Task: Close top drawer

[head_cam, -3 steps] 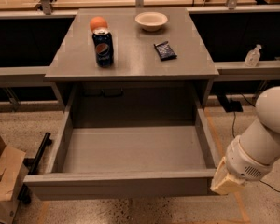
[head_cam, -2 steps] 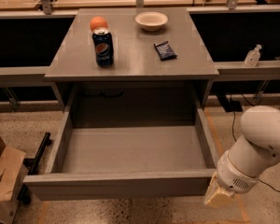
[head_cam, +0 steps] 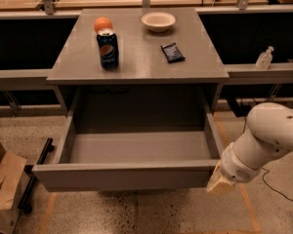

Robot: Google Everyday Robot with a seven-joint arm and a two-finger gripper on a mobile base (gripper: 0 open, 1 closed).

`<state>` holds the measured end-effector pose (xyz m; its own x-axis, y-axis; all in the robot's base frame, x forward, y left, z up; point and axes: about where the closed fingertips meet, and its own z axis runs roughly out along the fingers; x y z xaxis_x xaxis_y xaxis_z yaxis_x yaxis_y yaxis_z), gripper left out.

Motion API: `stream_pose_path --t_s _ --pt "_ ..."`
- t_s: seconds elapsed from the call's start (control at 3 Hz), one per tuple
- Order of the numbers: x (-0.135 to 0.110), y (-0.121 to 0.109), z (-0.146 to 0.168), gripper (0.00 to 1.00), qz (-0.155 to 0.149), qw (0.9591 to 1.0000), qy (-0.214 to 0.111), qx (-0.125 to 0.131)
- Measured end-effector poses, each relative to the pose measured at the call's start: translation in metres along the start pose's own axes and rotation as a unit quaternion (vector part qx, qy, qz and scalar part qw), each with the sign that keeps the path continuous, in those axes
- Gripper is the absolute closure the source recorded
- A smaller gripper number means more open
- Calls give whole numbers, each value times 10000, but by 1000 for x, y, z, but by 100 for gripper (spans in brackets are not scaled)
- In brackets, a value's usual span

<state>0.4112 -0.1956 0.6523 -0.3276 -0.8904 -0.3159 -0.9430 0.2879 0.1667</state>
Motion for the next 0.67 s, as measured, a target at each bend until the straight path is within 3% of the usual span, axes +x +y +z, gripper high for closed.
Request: stream_pose_path --t_s 0.33,0.67 --pt "-5 -8 -3 100 -40 9999 -68 132" --pt "-19 -23 -5 100 -186 9988 -184 424"
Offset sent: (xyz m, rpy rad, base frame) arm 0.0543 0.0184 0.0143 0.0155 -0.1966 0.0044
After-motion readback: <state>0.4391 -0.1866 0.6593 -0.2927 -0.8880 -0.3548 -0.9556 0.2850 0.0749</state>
